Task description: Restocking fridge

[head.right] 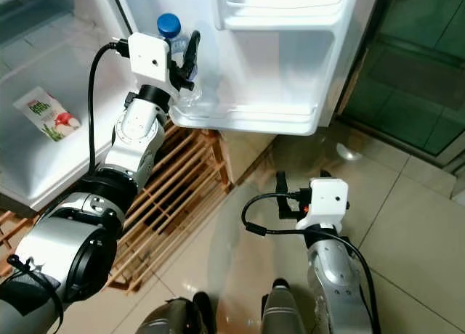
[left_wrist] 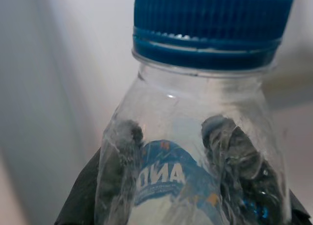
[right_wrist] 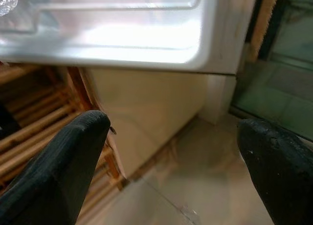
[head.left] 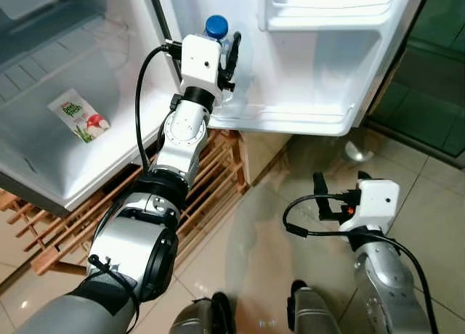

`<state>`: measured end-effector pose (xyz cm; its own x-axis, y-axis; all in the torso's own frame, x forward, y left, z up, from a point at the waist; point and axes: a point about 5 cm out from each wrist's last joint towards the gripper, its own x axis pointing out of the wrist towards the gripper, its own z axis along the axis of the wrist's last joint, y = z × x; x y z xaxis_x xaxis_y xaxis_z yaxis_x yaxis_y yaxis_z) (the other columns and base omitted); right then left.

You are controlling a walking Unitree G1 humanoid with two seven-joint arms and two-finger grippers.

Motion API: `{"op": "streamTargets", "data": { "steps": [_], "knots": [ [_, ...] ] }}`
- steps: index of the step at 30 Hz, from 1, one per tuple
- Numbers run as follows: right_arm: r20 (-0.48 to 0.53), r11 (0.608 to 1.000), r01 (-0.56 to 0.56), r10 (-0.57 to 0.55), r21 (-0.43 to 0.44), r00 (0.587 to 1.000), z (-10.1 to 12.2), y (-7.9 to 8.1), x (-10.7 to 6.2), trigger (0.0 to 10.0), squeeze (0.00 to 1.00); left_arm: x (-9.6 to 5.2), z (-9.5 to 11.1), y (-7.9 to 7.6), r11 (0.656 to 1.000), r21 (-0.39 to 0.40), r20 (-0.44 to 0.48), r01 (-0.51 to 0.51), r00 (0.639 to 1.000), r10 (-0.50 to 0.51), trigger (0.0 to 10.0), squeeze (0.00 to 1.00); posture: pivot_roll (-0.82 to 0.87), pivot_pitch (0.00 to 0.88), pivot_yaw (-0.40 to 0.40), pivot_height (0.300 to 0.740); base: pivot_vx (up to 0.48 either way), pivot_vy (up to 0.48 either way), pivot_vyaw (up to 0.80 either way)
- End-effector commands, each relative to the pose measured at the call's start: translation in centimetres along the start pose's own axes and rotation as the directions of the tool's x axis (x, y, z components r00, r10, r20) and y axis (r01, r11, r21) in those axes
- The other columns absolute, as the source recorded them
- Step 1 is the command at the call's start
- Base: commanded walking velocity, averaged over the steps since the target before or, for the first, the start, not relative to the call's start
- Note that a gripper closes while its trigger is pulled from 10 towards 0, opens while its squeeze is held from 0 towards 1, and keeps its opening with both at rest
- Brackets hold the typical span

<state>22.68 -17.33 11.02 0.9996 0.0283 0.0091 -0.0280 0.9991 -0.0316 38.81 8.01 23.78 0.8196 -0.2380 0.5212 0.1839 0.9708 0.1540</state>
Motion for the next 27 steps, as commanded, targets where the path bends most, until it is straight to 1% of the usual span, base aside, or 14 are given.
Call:
{"op": "streamTargets", "data": {
  "steps": [1, 4, 6, 8, 10, 13, 14, 15, 16, 20, 21, 22, 24, 27],
  "knots": [
    [-0.01, 1.0, -0.008, 0.008, -0.015, 1.0, 0.4, 0.1, -0.8, 10.0, 0.0, 0.1, 0.3, -0.1, 1.0, 0.0, 0.027, -0.028, 0.999, 0.028, 10.0, 0.0, -0.35, 0.332, 0.131, 0.74, 0.0, 0.0, 0.0],
    [-0.022, 1.0, -0.001, 0.0, -0.027, 1.0, 0.5, -0.3, -1.6, 10.0, 0.0, -0.1, -0.3, -0.5, 0.998, -0.035, -0.01, -0.061, 0.998, 0.06, 10.0, 0.0, -0.38, 0.335, 0.113, 0.74, 0.0, 0.0, 0.0],
    [-0.038, 0.999, 0.006, -0.007, -0.042, 0.999, 0.8, -0.7, -2.4, 10.0, 0.0, -0.3, -1.1, -0.9, 0.991, -0.082, -0.071, -0.102, 0.993, 0.096, 10.0, 0.0, -0.41, 0.337, 0.094, 0.74, 0.0, 0.0, 0.0],
    [-0.048, 0.998, 0.01, -0.012, -0.059, 0.999, 1.0, -1.3, -2.8, 10.0, 0.0, -0.5, -2.1, -0.9, 0.976, -0.131, -0.167, -0.175, 0.974, 0.152, 10.0, 0.0, -0.44, 0.331, 0.072, 0.74, 0.0, 0.0, 0.0],
    [-0.057, 0.997, 0.015, -0.019, -0.07, 0.998, 1.3, -1.7, -3.2, 10.0, 0.0, -0.7, -2.8, -0.7, 0.963, -0.119, -0.243, -0.243, 0.947, 0.209, 10.0, 0.0, -0.46, 0.33, 0.059, 0.74, 0.0, 0.0, 0.0],
    [-0.067, 0.997, 0.02, -0.025, -0.079, 0.997, 1.4, -2.0, -3.5, 10.0, 0.0, -0.8, -3.2, -0.5, 0.952, -0.138, -0.284, -0.274, 0.932, 0.227, 10.0, 0.0, -0.47, 0.328, 0.047, 0.74, 0.0, 0.0, 0.0],
    [-0.076, 0.996, 0.019, -0.026, -0.086, 0.997, 1.5, -2.2, -3.6, 10.0, 0.0, -0.6, -3.3, -0.2, 0.944, -0.146, -0.32, -0.294, 0.917, 0.236, 10.0, 0.15, -0.48, 0.322, 0.028, 0.74, 0.0, 0.0, 0.0],
    [-0.08, 0.996, 0.017, -0.024, -0.089, 0.996, 1.6, -2.2, -3.6, 10.0, 0.0, -0.4, -3.2, -0.1, 0.943, -0.144, -0.33, -0.3, 0.913, 0.241, 10.0, 0.15, -0.48, 0.322, 0.028, 0.74, 0.0, 0.0, 0.0],
    [-0.084, 0.996, 0.015, -0.023, -0.09, 0.996, 1.7, -2.3, -3.6, 10.0, 0.0, 0.0, -3.0, -0.2, 0.943, -0.161, -0.328, -0.292, 0.917, 0.228, 10.0, 1.0, -0.49, 0.323, 0.021, 0.74, 0.0, 0.0, 0.0],
    [-0.096, 0.995, 0.009, -0.018, -0.094, 0.995, 1.8, -2.6, -3.4, 10.0, 0.0, 1.7, -1.1, -0.5, 0.951, -0.173, -0.285, -0.256, 0.937, 0.201, 10.0, 1.0, -0.48, 0.32, 0.004, 0.74, 0.0, 0.0, 0.0],
    [-0.096, 0.995, 0.009, -0.018, -0.094, 0.995, 1.8, -2.6, -3.4, 10.0, 0.0, 1.7, -1.1, -0.5, 0.951, -0.173, -0.285, -0.256, 0.937, 0.201, 10.0, 1.0, -0.48, 0.32, 0.004, 0.74, 0.0, 0.0, 0.0],
    [-0.103, 0.996, 0.005, -0.014, -0.092, 0.995, 1.8, -2.7, -3.3, 10.0, 0.0, 2.8, 0.1, -0.8, 0.958, -0.162, -0.256, -0.235, 0.948, 0.189, 10.0, 1.0, -0.46, 0.316, -0.001, 0.74, 0.0, 0.0, 0.0],
    [-0.105, 0.996, 0.004, -0.014, -0.091, 0.994, 1.8, -2.8, -3.3, 10.0, 0.0, 3.0, 0.4, -1.0, 0.961, -0.157, -0.25, -0.227, 0.951, 0.184, 10.0, 1.0, -0.46, 0.315, -0.002, 0.74, 0.0, 0.0, 0.0],
    [-0.105, 0.997, -0.007, -0.002, -0.082, 0.994, 1.7, -2.7, -2.8, 10.0, 0.0, 4.3, 2.4, -0.7, 0.967, -0.16, -0.172, -0.196, 0.971, 0.168, 10.0, 1.0, -0.43, 0.297, -0.005, 0.74, 0.0, 0.0, 0.0]
  ]
}}
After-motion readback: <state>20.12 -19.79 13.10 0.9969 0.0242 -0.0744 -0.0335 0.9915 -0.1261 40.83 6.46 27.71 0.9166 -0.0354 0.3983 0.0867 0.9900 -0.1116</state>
